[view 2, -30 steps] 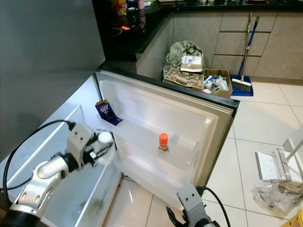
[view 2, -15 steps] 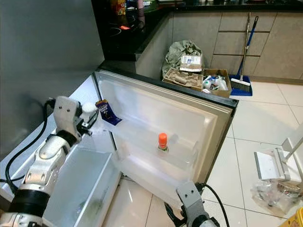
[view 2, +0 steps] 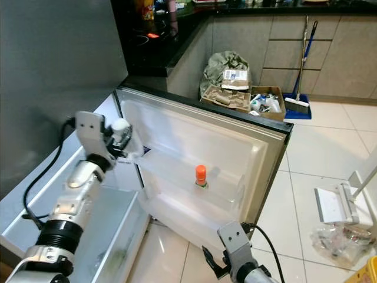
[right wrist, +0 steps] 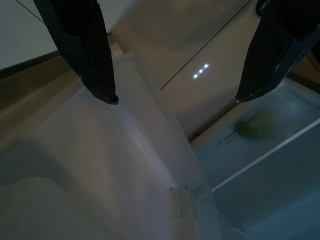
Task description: Restocking fridge
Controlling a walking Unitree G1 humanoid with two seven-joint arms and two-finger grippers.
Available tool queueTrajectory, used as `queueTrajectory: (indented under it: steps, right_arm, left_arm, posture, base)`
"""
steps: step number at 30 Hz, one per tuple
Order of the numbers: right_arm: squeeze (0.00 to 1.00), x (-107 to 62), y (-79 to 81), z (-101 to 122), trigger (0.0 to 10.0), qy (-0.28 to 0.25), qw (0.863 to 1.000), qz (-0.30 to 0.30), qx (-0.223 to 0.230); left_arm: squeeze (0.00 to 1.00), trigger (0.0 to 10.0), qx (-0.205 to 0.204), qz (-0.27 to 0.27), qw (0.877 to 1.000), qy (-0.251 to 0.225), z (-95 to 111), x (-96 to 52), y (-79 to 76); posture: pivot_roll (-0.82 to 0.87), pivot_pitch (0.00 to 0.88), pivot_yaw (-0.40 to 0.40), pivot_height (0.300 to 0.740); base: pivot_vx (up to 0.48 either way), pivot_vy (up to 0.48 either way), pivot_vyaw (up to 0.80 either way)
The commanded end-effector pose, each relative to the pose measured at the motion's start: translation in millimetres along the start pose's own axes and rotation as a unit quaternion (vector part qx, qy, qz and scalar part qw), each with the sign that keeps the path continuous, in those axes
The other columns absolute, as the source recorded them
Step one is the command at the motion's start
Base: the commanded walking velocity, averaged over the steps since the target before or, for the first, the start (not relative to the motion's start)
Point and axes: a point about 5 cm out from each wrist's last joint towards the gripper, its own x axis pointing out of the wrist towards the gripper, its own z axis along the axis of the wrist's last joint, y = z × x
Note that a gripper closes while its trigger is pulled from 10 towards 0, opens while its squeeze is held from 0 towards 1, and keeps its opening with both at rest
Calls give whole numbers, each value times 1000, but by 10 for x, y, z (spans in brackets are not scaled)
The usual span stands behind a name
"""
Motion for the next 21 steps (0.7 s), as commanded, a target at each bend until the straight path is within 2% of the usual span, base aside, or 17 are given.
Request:
queueTrajectory:
  steps: [1,6,10,12,14,21]
  right_arm:
    - [0,-13,40,-35,10000,3,1000,5,5]
    - [0,3,47,-1,10000,-5,1000,6,5]
    - [0,15,42,57,10000,-22,1000,1,4]
    - [0,14,41,65,10000,-24,1000,1,5]
    - [0,11,43,79,10000,-29,1000,1,5]
    - [0,2,43,102,10000,-37,999,-3,9]
  left_arm:
    - [0,0,-6,-3,1000,4,-42,33,-24]
    - [0,0,-10,-15,999,27,-146,92,-104]
    - [0,0,-6,-18,1000,17,-112,155,-116]
    - [0,0,-13,-23,1000,1,-62,191,-137]
    - [0,0,-42,-29,998,-29,55,255,-168]
    - [0,0,-78,-29,993,-88,216,294,-189]
  posture:
    - [-83,183,83,740]
    - [-83,193,96,740]
    - [-77,203,109,740]
    - [-77,204,110,740]
    - [-77,209,120,740]
    - [-81,204,125,740]
  base:
    - [0,0,0]
    - [0,0,0]
    - [0,0,0]
    - [0,0,0]
    - [0,0,0]
    - [0,0,0]
